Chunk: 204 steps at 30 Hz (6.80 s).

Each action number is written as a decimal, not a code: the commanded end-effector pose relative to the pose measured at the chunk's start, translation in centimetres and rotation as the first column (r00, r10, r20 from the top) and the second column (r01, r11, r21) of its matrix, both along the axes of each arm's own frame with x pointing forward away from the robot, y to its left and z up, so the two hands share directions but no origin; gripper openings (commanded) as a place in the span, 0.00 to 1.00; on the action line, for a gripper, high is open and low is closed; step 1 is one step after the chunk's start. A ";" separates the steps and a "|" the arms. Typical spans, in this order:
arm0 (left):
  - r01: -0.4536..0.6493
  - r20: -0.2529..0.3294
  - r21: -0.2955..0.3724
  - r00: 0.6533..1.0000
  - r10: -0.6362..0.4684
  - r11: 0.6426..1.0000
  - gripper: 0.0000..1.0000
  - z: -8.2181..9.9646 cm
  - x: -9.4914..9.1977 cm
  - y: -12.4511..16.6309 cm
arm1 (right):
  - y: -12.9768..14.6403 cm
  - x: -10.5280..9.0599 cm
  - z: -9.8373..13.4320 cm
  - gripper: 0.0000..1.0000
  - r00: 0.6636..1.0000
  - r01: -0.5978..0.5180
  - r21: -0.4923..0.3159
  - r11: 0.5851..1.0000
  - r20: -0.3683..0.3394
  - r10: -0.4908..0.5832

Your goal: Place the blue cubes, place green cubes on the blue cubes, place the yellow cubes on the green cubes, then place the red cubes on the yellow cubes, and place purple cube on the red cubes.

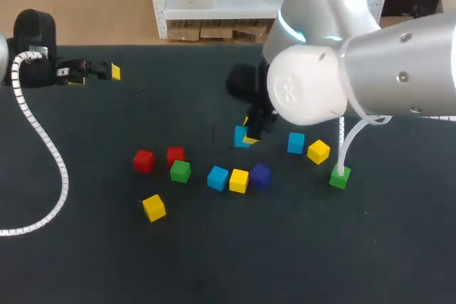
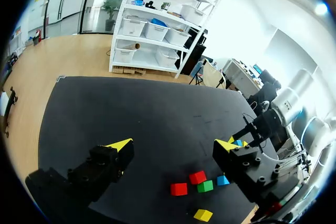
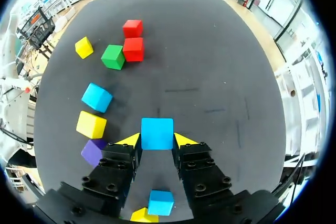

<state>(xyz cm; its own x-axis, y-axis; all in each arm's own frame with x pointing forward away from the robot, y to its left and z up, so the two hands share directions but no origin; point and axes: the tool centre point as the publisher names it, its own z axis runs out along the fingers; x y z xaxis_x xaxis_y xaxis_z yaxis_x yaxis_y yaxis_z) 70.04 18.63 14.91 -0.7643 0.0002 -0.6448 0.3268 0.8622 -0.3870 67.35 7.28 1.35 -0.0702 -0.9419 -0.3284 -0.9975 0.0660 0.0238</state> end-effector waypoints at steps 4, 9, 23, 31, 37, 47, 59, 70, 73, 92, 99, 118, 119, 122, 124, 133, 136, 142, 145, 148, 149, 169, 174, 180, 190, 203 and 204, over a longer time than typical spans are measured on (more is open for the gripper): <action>-0.004 -0.004 0.006 1.000 0.004 1.000 1.00 0.1 0.0 -0.1 | 0.5 1.2 -0.7 0.00 1.000 0.008 -0.026 1.000 -0.006 -0.008; -0.004 -0.004 0.006 1.000 0.004 1.000 1.00 0.1 0.0 -0.1 | 0.8 1.7 -0.9 0.00 1.000 0.007 -0.039 0.999 -0.005 -0.007; -0.004 -0.004 0.006 1.000 0.004 1.000 1.00 0.1 0.0 -0.1 | 1.4 1.8 -1.5 0.00 1.000 -0.010 -0.044 0.999 -0.009 0.009; -0.004 -0.004 0.006 1.000 0.004 1.000 1.00 0.1 0.0 -0.1 | 1.4 1.9 -1.7 0.00 1.000 -0.014 -0.046 0.999 -0.011 0.014; -0.004 -0.004 0.006 1.000 0.004 1.000 1.00 0.1 0.0 -0.1 | 1.5 1.9 -1.9 0.00 1.000 -0.019 -0.046 0.999 -0.014 0.018; -0.004 -0.004 0.006 1.000 0.004 1.000 1.00 0.1 0.0 -0.1 | 1.6 2.2 -1.8 0.00 1.000 -0.024 -0.038 0.999 -0.010 0.024; -0.004 -0.004 0.006 1.000 0.004 1.000 1.00 0.1 0.0 -0.1 | 1.5 2.2 -1.9 0.00 0.999 -0.029 -0.049 0.998 -0.016 0.028; -0.004 -0.004 0.006 1.000 0.004 1.000 1.00 0.1 0.0 -0.1 | 1.5 2.3 -2.0 0.41 1.000 -0.026 -0.052 0.998 -0.016 0.025; -0.004 -0.004 0.006 1.000 0.004 1.000 1.00 0.1 0.0 -0.1 | 1.4 2.3 -1.9 0.50 1.000 -0.024 -0.054 0.998 -0.016 0.023; -0.004 -0.004 0.006 1.000 0.004 1.000 1.00 0.1 0.0 -0.1 | -3.5 1.0 1.3 1.00 0.999 0.047 -0.060 0.997 0.010 -0.046; -0.004 -0.004 0.006 1.000 0.004 1.000 1.00 0.1 0.0 -0.1 | -7.1 0.1 1.6 1.00 0.993 0.115 -0.080 0.990 0.011 -0.115; -0.004 -0.004 0.006 1.000 0.004 1.000 1.00 0.1 0.0 -0.1 | -10.7 -2.0 -0.8 0.98 0.989 0.143 -0.110 0.984 -0.013 -0.145; -0.004 -0.004 0.006 1.000 0.004 1.000 1.00 0.1 0.0 -0.1 | -10.7 -1.9 -1.0 0.95 0.989 0.143 -0.110 0.984 -0.014 -0.145; -0.004 -0.004 0.006 1.000 0.004 1.000 1.00 0.1 0.0 -0.1 | -10.8 -1.8 -1.3 0.86 0.989 0.142 -0.114 0.983 -0.016 -0.145; -0.004 -0.004 0.006 1.000 0.004 1.000 1.00 0.1 0.0 -0.1 | -10.9 -1.8 -1.4 0.82 0.989 0.142 -0.115 0.983 -0.017 -0.145; -0.004 -0.004 0.006 1.000 0.004 1.000 1.00 0.1 0.0 -0.1 | -10.7 -1.2 -2.0 0.48 0.991 0.129 -0.112 0.985 -0.021 -0.133; -0.004 -0.004 0.006 1.000 0.004 1.000 1.00 0.1 0.0 -0.1 | -10.7 -1.1 -2.0 0.38 0.991 0.128 -0.113 0.985 -0.021 -0.131; -0.004 -0.004 0.006 1.000 0.004 1.000 1.00 0.1 0.0 -0.1 | -10.6 -1.0 -1.8 0.00 0.992 0.120 -0.115 0.986 -0.017 -0.123; -0.004 -0.004 0.006 1.000 0.004 1.000 1.00 0.1 0.0 -0.1 | -10.2 -0.9 -1.5 0.00 0.993 0.111 -0.114 0.987 -0.018 -0.114; -0.004 -0.004 0.006 1.000 0.004 1.000 1.00 0.1 0.0 -0.1 | -9.5 -0.5 -0.9 0.00 0.995 0.101 -0.106 0.989 -0.015 -0.103; -0.004 -0.004 0.006 1.000 0.004 1.000 1.00 0.1 0.0 -0.1 | -9.2 -0.4 -0.8 0.00 0.995 0.097 -0.101 0.990 -0.013 -0.099; -0.004 -0.004 0.006 1.000 0.004 1.000 1.00 0.1 0.0 -0.1 | -3.5 1.8 -1.0 0.00 0.996 -0.089 -0.108 0.990 -0.003 0.089; -0.004 -0.004 0.006 1.000 0.004 1.000 1.00 0.1 0.0 -0.1 | -3.4 1.9 -1.1 0.00 0.996 -0.091 -0.112 0.990 -0.007 0.091; -0.004 -0.004 0.006 1.000 0.004 1.000 1.00 0.1 0.0 -0.1 | -3.4 1.9 -1.3 0.00 0.996 -0.085 -0.112 0.990 -0.010 0.085; -0.004 -0.004 0.006 1.000 0.004 1.000 1.00 0.1 0.0 -0.1 | -3.3 1.8 -1.6 0.00 0.997 -0.083 -0.109 0.991 -0.018 0.081; -0.004 -0.004 0.006 1.000 0.004 1.000 1.00 0.1 0.0 -0.1 | -3.1 1.9 -1.9 0.00 0.996 -0.084 -0.110 0.990 -0.021 0.083; -0.004 -0.004 0.006 1.000 0.004 1.000 1.00 0.1 0.0 -0.1 | -3.1 1.9 -1.9 0.00 0.996 -0.084 -0.110 0.990 -0.021 0.082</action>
<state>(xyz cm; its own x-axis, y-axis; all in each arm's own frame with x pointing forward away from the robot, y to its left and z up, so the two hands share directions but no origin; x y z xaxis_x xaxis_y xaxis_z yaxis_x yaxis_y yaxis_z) 70.04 18.63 14.91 -0.7643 0.0003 -0.6449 0.3269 0.8622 -0.3870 69.06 4.09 -0.46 0.0057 -0.9754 -0.2203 -0.9993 -0.0135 0.0337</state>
